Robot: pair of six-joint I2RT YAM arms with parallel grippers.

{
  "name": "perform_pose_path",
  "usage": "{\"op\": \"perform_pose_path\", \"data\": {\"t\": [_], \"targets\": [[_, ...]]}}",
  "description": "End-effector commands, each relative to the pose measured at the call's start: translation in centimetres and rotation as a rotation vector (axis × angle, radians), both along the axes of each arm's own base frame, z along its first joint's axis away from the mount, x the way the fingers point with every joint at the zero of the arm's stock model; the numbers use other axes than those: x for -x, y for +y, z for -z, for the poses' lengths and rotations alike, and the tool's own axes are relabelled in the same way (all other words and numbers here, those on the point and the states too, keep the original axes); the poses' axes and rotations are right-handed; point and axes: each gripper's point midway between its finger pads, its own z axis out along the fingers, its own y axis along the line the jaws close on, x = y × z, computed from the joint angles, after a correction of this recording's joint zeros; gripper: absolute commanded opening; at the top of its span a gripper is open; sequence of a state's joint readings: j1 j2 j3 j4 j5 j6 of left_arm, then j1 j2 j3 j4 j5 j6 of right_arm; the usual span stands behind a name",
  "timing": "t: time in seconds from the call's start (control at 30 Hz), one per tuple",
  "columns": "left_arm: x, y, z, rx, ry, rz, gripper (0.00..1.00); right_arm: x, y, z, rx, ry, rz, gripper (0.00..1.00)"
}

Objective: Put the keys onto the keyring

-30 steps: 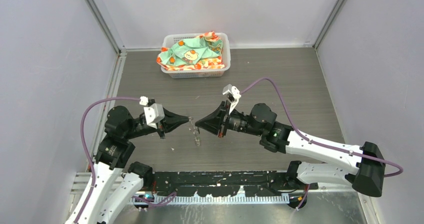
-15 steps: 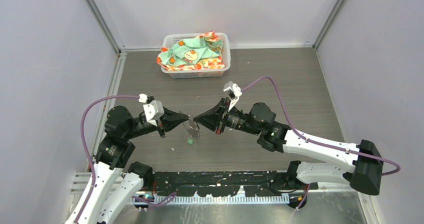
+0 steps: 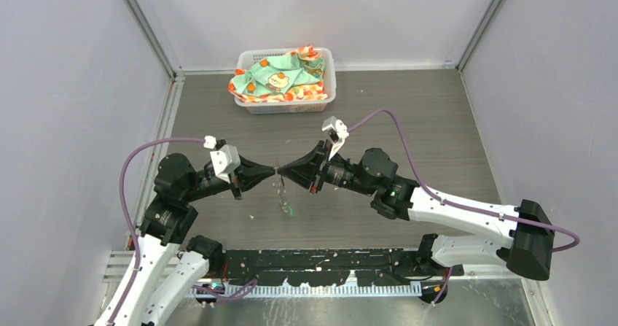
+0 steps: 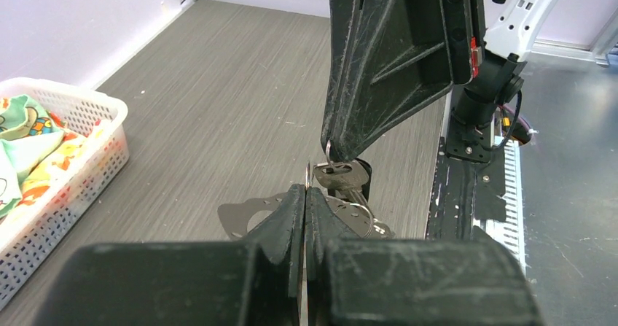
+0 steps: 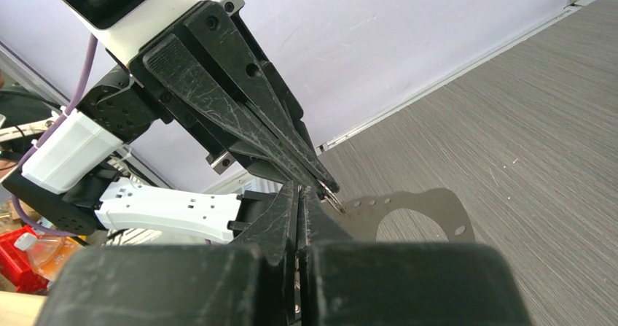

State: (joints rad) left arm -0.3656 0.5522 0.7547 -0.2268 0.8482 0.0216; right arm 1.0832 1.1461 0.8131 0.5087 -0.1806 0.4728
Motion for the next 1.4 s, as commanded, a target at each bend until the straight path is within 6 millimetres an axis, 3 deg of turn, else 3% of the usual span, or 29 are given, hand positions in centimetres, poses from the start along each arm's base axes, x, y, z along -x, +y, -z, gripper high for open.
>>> {"op": "perform_pose_path", "data": {"t": [0.0, 1.37], "targets": [[0.0, -0.1, -1.4, 0.031, -0.054, 0.002, 0.01, -0.3, -0.1, -3.6, -0.087, -0.054, 0.03, 0.01], [1.2, 0.0, -2.1, 0.018, -0.161, 0.05, 0.01, -2.1, 0.1, -1.3, -0.004, 0.008, 0.148, 0.01]]}}
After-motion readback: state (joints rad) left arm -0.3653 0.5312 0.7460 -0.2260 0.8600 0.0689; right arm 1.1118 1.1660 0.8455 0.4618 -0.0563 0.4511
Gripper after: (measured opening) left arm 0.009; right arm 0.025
